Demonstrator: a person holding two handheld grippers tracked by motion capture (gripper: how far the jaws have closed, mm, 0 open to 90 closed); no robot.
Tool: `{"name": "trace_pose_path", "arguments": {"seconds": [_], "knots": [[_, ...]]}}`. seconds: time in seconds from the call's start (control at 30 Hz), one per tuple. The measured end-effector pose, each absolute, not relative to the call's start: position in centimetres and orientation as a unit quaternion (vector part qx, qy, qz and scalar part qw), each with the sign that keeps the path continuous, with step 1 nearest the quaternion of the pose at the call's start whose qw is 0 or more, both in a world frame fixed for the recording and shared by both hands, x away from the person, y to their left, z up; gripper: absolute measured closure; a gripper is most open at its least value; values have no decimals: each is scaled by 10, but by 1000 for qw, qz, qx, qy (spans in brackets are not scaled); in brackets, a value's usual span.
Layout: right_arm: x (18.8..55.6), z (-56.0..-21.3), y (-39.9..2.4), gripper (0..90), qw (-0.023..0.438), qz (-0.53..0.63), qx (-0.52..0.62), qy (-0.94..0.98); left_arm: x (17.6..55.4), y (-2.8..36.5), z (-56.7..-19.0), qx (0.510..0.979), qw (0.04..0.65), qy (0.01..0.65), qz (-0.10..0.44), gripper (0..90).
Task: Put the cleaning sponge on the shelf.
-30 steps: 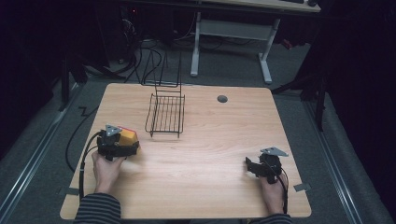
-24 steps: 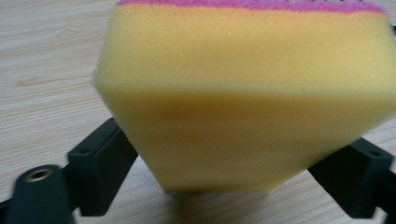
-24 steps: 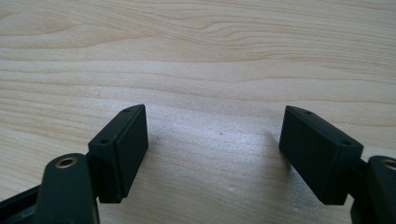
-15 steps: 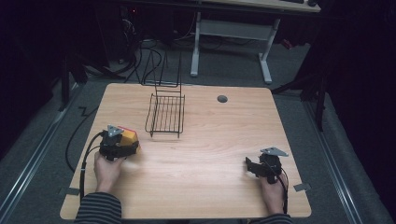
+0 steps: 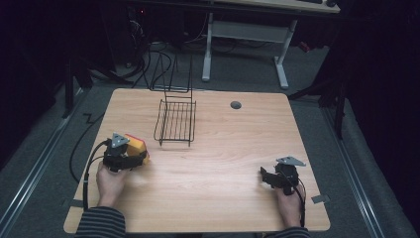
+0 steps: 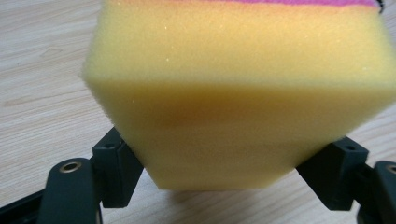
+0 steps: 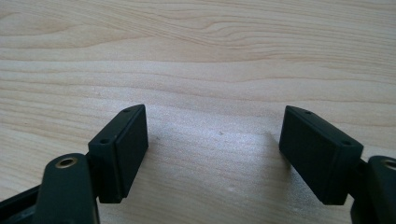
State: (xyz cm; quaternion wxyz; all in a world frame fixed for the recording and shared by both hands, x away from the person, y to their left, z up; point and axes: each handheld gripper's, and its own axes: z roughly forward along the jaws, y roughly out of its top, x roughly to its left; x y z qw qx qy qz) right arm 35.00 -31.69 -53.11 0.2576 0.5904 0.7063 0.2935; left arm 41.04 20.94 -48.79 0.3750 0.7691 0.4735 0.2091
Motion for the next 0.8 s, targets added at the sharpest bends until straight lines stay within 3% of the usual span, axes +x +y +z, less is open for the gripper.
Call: {"name": "trace_pose_path", "arguments": {"seconds": [0.8], "knots": [[350, -531, -318, 240, 259, 293, 587, 709, 398, 213, -455, 793, 392, 430, 182, 248]]}}
